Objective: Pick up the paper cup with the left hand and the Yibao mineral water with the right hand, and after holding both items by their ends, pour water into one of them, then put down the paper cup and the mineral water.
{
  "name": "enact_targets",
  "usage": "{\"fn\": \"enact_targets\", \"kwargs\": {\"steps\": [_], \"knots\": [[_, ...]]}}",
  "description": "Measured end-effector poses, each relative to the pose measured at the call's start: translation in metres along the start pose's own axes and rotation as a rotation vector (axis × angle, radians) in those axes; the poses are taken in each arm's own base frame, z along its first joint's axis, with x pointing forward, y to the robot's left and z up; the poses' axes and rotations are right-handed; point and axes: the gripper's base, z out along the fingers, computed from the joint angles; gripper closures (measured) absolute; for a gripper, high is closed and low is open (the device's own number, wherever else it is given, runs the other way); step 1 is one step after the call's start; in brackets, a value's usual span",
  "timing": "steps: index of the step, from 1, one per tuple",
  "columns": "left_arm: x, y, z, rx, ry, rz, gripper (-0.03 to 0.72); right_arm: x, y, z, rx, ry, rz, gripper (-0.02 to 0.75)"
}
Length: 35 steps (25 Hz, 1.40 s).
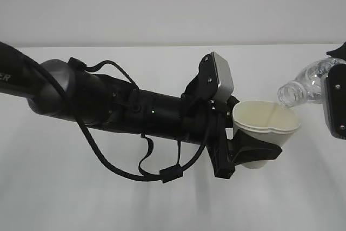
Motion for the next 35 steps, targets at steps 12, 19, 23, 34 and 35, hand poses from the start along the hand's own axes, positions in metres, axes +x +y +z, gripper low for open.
{"fn": "enact_targets", "kwargs": {"steps": [12, 19, 23, 34, 35], "knots": [[-0.0001, 0.0001, 0.0000, -0.001, -0.001, -0.001, 0.267, 0.0000, 0.0000, 0.0000, 0.000, 0.000, -0.010, 0.276], [-0.0001, 0.0001, 0.0000, -0.001, -0.001, -0.001, 0.267, 0.0000, 0.0000, 0.0000, 0.000, 0.000, -0.015, 0.276], [-0.0001, 0.0001, 0.0000, -0.001, -0.001, -0.001, 0.267, 0.0001, -0.0008, 0.0000, 0.002, 0.000, -0.018, 0.276], [-0.0002, 0.0002, 0.0000, -0.002, -0.002, -0.002, 0.267, 0.0006, -0.0041, -0.0001, 0.012, 0.002, -0.019, 0.276], [-0.0002, 0.0002, 0.0000, -0.002, -0.002, -0.002, 0.267, 0.0006, -0.0041, -0.0001, 0.012, 0.002, -0.019, 0.276]]}}
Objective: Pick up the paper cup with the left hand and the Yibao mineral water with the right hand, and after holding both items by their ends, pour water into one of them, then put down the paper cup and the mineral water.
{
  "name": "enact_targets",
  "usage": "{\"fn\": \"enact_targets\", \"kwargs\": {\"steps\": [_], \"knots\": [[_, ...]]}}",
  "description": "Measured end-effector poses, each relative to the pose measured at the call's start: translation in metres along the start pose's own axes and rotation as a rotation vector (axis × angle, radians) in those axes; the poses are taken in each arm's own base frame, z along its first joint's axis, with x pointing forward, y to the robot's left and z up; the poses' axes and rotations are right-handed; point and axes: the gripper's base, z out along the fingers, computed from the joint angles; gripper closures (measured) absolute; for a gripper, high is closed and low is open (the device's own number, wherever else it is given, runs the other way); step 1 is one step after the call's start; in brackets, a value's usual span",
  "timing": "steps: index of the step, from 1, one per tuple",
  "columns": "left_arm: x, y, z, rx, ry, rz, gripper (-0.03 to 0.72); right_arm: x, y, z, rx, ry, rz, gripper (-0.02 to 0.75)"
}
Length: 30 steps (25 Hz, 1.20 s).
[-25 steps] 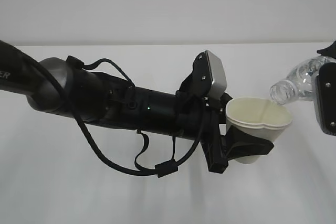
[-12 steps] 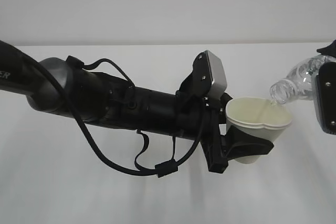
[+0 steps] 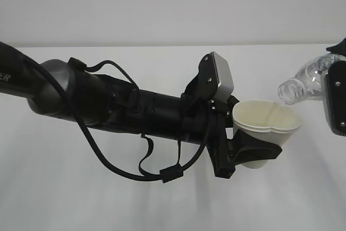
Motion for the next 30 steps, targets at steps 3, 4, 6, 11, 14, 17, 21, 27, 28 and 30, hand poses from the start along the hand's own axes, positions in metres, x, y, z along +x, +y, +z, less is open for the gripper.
{"fn": "enact_targets", "kwargs": {"steps": [3, 4, 6, 11, 14, 17, 21, 27, 28, 30], "knots": [[0.0000, 0.0000, 0.0000, 0.000, 0.000, 0.000, 0.267, 0.0000, 0.0000, 0.0000, 0.000, 0.000, 0.000, 0.276], [0.0000, 0.0000, 0.0000, 0.000, 0.000, 0.000, 0.267, 0.0000, 0.0000, 0.0000, 0.000, 0.000, 0.000, 0.276], [0.0000, 0.0000, 0.0000, 0.000, 0.000, 0.000, 0.267, 0.0000, 0.0000, 0.0000, 0.000, 0.000, -0.002, 0.276], [0.0000, 0.0000, 0.0000, 0.000, 0.000, 0.000, 0.267, 0.0000, 0.0000, 0.0000, 0.000, 0.000, -0.012, 0.276], [0.0000, 0.0000, 0.0000, 0.000, 0.000, 0.000, 0.267, -0.0002, 0.0000, 0.0000, 0.000, -0.002, -0.013, 0.276], [0.0000, 0.0000, 0.0000, 0.000, 0.000, 0.000, 0.267, -0.0005, 0.0000, 0.0000, -0.001, -0.006, -0.015, 0.276], [0.0000, 0.0000, 0.0000, 0.000, 0.000, 0.000, 0.267, -0.0006, 0.0001, 0.0000, -0.001, -0.006, -0.015, 0.277], [0.0000, 0.0000, 0.0000, 0.000, 0.000, 0.000, 0.267, -0.0005, -0.0005, 0.0000, 0.001, -0.006, -0.014, 0.279], [0.0000, 0.0000, 0.0000, 0.000, 0.000, 0.000, 0.267, -0.0005, -0.0005, 0.0000, 0.001, -0.006, -0.014, 0.279], [0.0000, 0.0000, 0.0000, 0.000, 0.000, 0.000, 0.267, -0.0005, -0.0005, 0.0000, 0.001, -0.006, -0.014, 0.279]]}}
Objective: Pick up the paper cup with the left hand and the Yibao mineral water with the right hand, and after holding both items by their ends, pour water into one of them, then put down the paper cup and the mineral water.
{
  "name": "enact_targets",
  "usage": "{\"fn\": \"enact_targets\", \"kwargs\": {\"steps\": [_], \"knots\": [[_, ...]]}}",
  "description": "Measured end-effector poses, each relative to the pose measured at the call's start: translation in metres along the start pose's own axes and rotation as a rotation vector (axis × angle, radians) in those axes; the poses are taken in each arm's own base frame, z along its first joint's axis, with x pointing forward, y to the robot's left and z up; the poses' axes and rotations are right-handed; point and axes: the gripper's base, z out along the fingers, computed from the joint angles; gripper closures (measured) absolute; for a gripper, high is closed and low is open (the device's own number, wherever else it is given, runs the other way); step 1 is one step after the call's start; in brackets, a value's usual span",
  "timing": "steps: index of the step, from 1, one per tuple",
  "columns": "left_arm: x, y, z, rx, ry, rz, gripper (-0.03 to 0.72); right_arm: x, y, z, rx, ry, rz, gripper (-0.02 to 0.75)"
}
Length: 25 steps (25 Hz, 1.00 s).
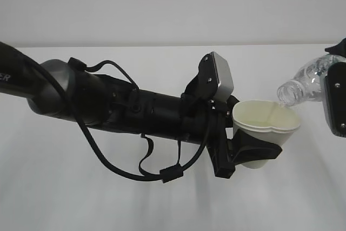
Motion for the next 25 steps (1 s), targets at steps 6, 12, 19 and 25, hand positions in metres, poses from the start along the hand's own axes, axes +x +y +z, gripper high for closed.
{"fn": "enact_targets", "kwargs": {"steps": [6, 12, 19, 25], "knots": [[0.0000, 0.0000, 0.0000, 0.000, 0.000, 0.000, 0.267, 0.0000, 0.0000, 0.0000, 0.000, 0.000, 0.000, 0.279], [0.0000, 0.0000, 0.0000, 0.000, 0.000, 0.000, 0.267, 0.0000, 0.0000, 0.0000, 0.000, 0.000, 0.000, 0.279], [0.0000, 0.0000, 0.0000, 0.000, 0.000, 0.000, 0.267, 0.0000, 0.0000, 0.0000, 0.000, 0.000, 0.000, 0.279], [0.0000, 0.0000, 0.0000, 0.000, 0.000, 0.000, 0.267, 0.0000, 0.0000, 0.0000, 0.000, 0.000, 0.000, 0.279]]}}
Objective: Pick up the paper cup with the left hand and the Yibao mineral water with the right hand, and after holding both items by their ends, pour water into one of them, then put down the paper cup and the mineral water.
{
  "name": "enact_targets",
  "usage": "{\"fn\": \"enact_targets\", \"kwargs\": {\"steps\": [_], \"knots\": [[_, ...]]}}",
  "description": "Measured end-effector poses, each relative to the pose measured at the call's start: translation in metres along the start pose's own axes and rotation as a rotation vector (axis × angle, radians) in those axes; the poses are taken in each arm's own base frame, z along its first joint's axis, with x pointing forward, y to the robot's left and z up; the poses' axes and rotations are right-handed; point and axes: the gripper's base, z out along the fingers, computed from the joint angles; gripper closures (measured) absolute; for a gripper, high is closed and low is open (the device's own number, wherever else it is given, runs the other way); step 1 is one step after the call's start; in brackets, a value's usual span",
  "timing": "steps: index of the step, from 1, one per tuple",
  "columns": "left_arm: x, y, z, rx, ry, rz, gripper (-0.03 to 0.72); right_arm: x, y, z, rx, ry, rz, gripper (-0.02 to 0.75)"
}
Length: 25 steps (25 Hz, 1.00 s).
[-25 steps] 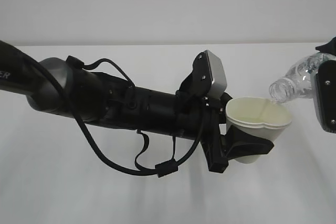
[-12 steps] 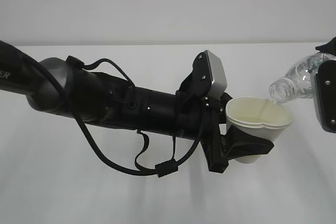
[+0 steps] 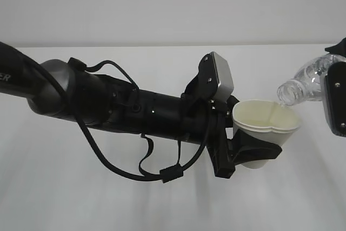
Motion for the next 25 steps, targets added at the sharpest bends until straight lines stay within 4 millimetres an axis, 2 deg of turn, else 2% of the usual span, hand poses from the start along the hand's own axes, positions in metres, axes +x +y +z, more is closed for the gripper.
{"fn": "enact_targets", "kwargs": {"steps": [25], "knots": [[0.0000, 0.0000, 0.0000, 0.000, 0.000, 0.000, 0.270, 0.0000, -0.0002, 0.0000, 0.001, 0.000, -0.018, 0.280]]}}
